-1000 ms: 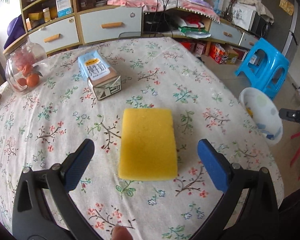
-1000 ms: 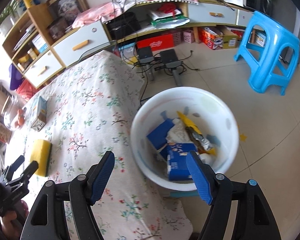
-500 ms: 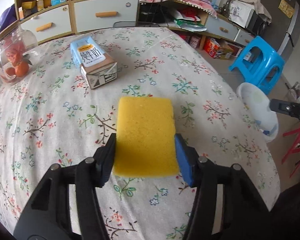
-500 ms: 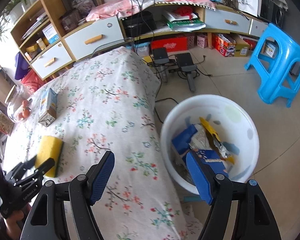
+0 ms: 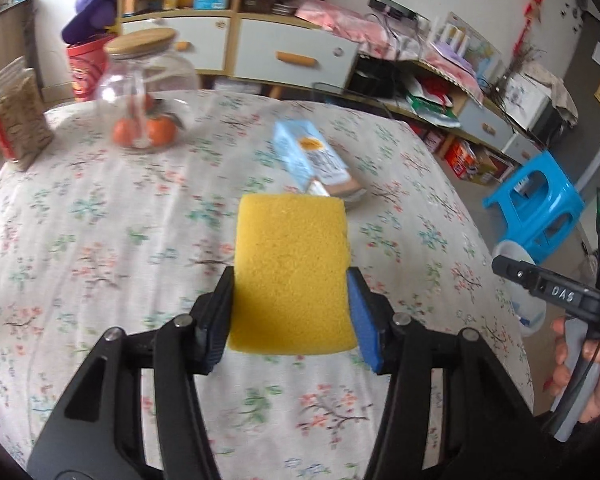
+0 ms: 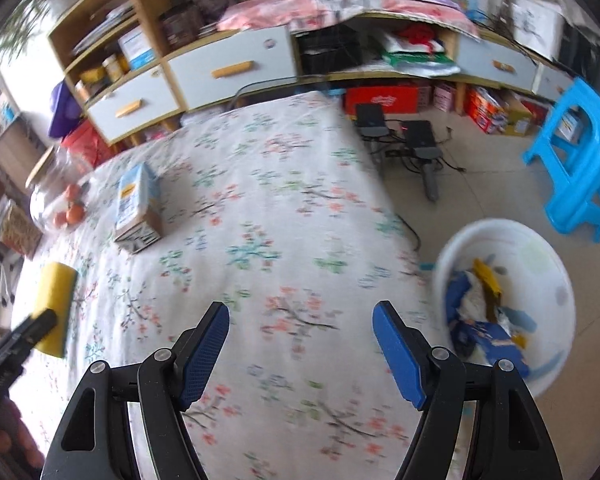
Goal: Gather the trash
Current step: 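Grasp the yellow sponge with the left gripper while the right gripper grasps the milk carton, then carry the milk carton and sponge over the bucket and release both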
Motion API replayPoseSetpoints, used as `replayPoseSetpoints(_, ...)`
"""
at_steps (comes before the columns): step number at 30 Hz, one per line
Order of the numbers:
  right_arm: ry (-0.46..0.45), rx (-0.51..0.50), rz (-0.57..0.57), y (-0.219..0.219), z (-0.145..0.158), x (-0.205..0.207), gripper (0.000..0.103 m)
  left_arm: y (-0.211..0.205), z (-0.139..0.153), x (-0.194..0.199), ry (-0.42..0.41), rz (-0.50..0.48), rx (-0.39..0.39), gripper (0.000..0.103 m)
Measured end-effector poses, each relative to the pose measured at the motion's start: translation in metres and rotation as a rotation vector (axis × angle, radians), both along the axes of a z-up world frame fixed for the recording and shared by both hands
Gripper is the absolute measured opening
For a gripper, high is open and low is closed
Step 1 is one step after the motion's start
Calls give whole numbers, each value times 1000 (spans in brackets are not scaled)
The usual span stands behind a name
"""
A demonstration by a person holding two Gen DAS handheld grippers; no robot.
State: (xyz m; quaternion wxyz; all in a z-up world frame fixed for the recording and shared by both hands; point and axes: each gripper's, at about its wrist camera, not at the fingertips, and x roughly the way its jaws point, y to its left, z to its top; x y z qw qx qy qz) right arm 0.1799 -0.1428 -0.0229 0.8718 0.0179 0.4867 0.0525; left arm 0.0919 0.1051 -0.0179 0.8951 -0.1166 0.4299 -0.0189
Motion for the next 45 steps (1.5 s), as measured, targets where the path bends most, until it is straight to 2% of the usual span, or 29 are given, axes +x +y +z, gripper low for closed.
replayPoseSetpoints(7, -37, -3, 162, 80, -15, 27, 76, 41, 7, -7, -17, 77, -12, 55)
replayPoseSetpoints(11, -25, 25, 189, 113, -30, 49, 76, 56, 7, -11, -17, 92, -6, 55)
replayPoseSetpoints(15, -39, 7, 203, 141, -42, 63, 76, 70, 7, -13, -12, 109, -17, 55)
replayPoseSetpoints(22, -56, -9, 235, 166, -56, 77, 76, 81, 8, -12, -7, 122, -25, 55)
replayPoseSetpoints(26, -59, -26, 235, 170, -58, 84, 75, 84, 11, -11, -14, 124, -29, 55)
replayPoseSetpoints(28, -55, -27, 251, 172, -57, 87, 66, 83, 10, -10, -15, 120, -28, 55)
replayPoseSetpoints(29, -45, -28, 259, 172, -57, 88, 57, 83, 10, -10, -15, 118, -28, 55)
replayPoseSetpoints(30, -38, -27, 262, 173, -57, 89, 55, 82, 10, -9, -14, 113, -28, 55)
replayPoseSetpoints(37, -58, -16, 300, 148, -29, 65, 54, 68, 12, -6, -20, 81, -21, 55)
replayPoseSetpoints(45, -112, 26, 285, 87, 22, 24, 53, 33, 13, -5, -17, 10, -10, 55)
